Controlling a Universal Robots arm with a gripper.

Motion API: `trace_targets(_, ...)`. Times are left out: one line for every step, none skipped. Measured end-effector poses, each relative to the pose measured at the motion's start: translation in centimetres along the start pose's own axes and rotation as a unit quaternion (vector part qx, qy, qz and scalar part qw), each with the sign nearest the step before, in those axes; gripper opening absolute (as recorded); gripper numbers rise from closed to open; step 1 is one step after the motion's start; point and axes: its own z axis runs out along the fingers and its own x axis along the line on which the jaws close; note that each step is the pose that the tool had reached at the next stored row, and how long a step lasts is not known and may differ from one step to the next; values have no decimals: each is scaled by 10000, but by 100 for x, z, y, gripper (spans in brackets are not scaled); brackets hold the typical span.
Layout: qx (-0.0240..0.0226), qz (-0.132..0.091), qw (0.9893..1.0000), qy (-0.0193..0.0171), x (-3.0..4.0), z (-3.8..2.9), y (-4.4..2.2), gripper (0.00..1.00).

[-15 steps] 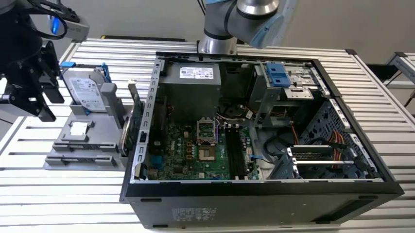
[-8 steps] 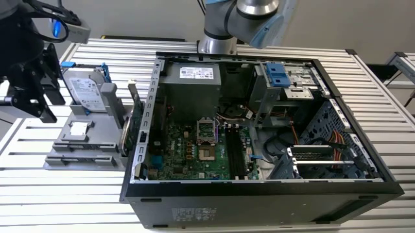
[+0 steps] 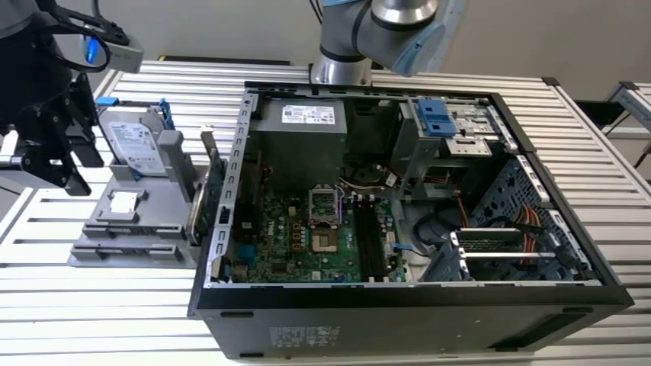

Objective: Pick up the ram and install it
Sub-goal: 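Pick up the ram and move it above insertion slot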

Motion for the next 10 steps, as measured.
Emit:
trace_targets(-1,-1,10000,0,1,10,-1,100)
trace_targets(-1,-1,10000,0,1,21,-1,100)
trace_targets(-1,-1,10000,1,1,31,-2,100)
trace_targets(-1,-1,10000,0,2,39,-2,100)
trace_targets(-2,-1,10000,1,2,46,-2,100)
trace_targets(-1,-1,10000,0,2,54,-3,100)
trace_targets(-1,-1,10000,0,2,64,-3,100)
trace_targets(-1,-1,10000,0,2,76,-3,100)
trace_targets(-2,-1,10000,1,2,87,-3,100)
trace_targets(-3,0,10000,0,2,96,-3,100)
